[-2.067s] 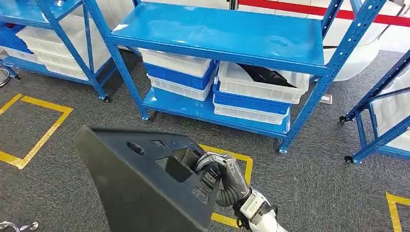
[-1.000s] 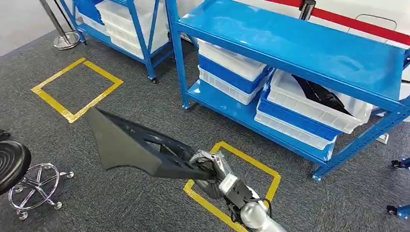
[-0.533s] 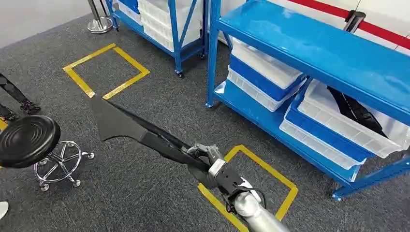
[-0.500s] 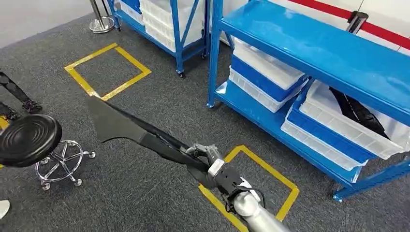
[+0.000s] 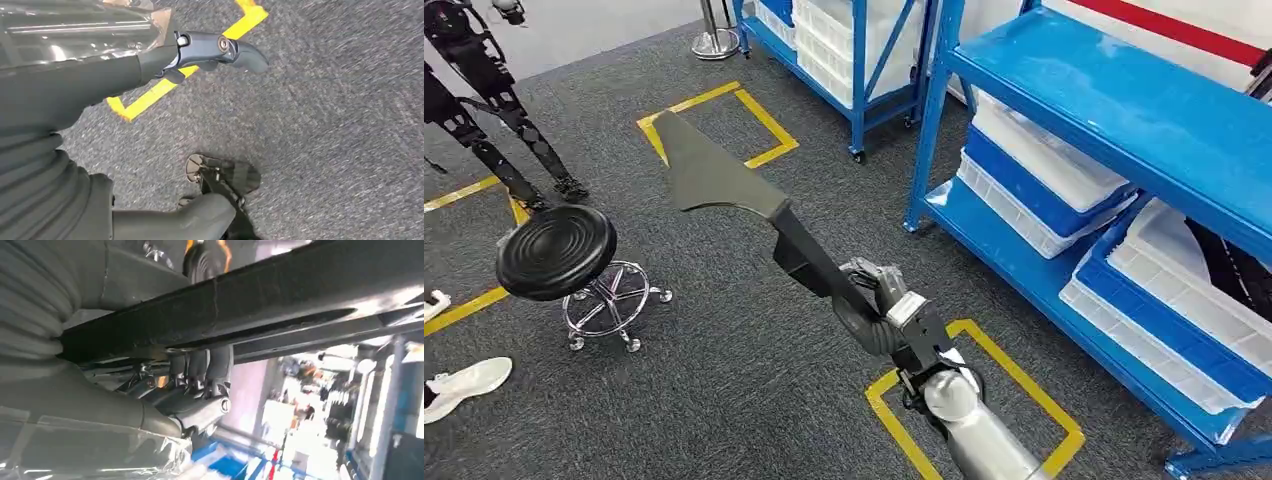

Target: Take the parts from the cabinet and place them on the table.

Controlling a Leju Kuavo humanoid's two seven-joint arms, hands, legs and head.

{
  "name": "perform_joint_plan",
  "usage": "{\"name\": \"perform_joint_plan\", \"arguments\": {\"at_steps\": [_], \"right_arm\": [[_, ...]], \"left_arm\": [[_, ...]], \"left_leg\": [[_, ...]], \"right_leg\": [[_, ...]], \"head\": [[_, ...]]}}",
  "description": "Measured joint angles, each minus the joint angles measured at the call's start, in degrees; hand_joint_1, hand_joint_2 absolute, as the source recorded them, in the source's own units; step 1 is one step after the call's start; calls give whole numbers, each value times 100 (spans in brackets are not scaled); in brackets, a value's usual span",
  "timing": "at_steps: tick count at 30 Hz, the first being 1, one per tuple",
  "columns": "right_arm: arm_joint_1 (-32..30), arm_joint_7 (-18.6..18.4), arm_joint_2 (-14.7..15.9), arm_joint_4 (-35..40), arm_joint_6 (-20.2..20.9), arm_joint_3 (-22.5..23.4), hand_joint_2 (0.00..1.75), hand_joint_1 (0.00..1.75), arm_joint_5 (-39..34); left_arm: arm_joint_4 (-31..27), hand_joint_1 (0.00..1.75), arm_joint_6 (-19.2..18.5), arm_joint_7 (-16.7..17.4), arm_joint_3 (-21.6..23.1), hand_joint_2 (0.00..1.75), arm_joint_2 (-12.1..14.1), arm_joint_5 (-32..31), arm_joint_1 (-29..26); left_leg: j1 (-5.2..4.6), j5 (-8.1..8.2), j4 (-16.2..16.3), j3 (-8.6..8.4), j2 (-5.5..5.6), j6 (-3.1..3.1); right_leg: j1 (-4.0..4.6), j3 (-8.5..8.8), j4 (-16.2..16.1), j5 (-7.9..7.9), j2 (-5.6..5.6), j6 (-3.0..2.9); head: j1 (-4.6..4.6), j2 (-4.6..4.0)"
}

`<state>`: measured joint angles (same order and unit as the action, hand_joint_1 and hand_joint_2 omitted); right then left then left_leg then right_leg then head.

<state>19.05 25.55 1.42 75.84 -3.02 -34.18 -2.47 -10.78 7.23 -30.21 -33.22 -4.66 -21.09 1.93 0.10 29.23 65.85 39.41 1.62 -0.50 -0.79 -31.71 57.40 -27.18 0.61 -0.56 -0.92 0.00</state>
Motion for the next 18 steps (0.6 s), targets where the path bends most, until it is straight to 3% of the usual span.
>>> {"name": "perform_joint_plan", "arguments": {"at_steps": [2, 3, 4, 5, 6, 7, 8, 9, 12, 13, 14, 15, 17, 18], "right_arm": [[29, -81, 7, 11, -17, 55, 175, 175, -17], [38, -109, 7, 11, -20, 78, 175, 175, -20], [48, -124, 9, 13, -22, 105, 175, 175, -26], [61, -129, 9, 13, -22, 118, 175, 175, -33], [79, -142, 9, 13, -26, 129, 175, 175, -46], [99, -175, 9, 11, -28, 149, 175, 175, -61], [124, -195, 9, 11, -30, 170, 175, 175, -72], [161, -219, 15, 9, -35, 223, 175, 175, -92], [309, -245, 13, -37, -28, 371, 175, 175, -199], [358, -245, 15, -61, -20, 413, 175, 175, -234], [399, -240, 15, -92, -11, 448, 175, 175, -251], [426, -208, 15, -131, 2, 476, 175, 175, -264], [425, -177, 24, -242, 13, 516, 175, 175, -264], [421, -166, 33, -298, 18, 520, 175, 175, -260]], "left_arm": [[0, 0, -11, 7, 2, 175, -2, -9, 11], [0, 0, -13, 11, 4, 175, -2, -9, 6], [0, 0, -13, 11, 4, 175, -2, -11, 0], [0, 0, -13, 17, 4, 175, -2, -15, -1], [0, 0, -15, 17, 4, 175, -2, -15, 0], [0, 0, -15, 20, 4, 175, -2, -22, 1], [0, 0, -20, 24, 7, 175, -4, -37, 13], [0, 0, -31, 28, 7, 175, -9, -50, 17], [0, 0, -33, 42, 9, 175, -7, -59, 18], [0, 0, -31, 48, 9, 175, 4, -59, 9], [0, 0, -28, 50, 9, 175, 2, -59, 10], [-2, 0, -24, 53, 9, 175, 7, -59, 17], [-2, 0, -5, 52, 9, 175, 24, -63, 33], [-2, 0, 4, 52, 7, 175, 26, -61, 31]], "left_leg": [[70, 342, 857, 442, -106, 72], [102, 347, 1033, 543, -126, 100], [134, 242, 951, 514, -146, 127], [168, 69, 685, 387, -164, 154], [207, -215, 118, 85, -244, 190], [223, -407, -363, -193, -414, 213], [171, -359, -606, -327, -616, 223], [154, -391, -624, -314, -462, 126], [60, -392, -643, -298, -312, -9], [112, -441, -706, -354, -250, -84], [83, -443, -718, -361, -205, -113], [79, -453, -716, -359, -157, -177], [77, -447, -716, -357, -19, -204], [71, -447, -715, -358, 60, -205]], "right_leg": [[21, -2, 2, -15, -160, -20], [21, -2, 4, -19, -232, -22], [20, -1, 4, -24, -294, -21], [14, -1, 9, -38, -351, -7], [6, 11, 15, -61, -410, 22], [7, 24, 30, -83, -455, 56], [65, 18, 57, -121, -494, 113], [76, 21, 66, -141, -540, 147], [67, 68, 35, -151, -690, 247], [47, 15, 99, -217, -603, 298], [17, -24, 283, -319, -349, 277], [12, -217, 670, -512, -215, 215], [6, -676, 1559, -824, -123, 150], [12, -833, 1831, -868, -98, 166]], "head": [[2, -2], [-4, -2], [2, 0], [-4, -2], [0, 0], [-7, -2], [-4, 0], [22, 0], [37, 0], [48, 0], [48, -2], [52, 0], [72, -2], [74, 0]]}}
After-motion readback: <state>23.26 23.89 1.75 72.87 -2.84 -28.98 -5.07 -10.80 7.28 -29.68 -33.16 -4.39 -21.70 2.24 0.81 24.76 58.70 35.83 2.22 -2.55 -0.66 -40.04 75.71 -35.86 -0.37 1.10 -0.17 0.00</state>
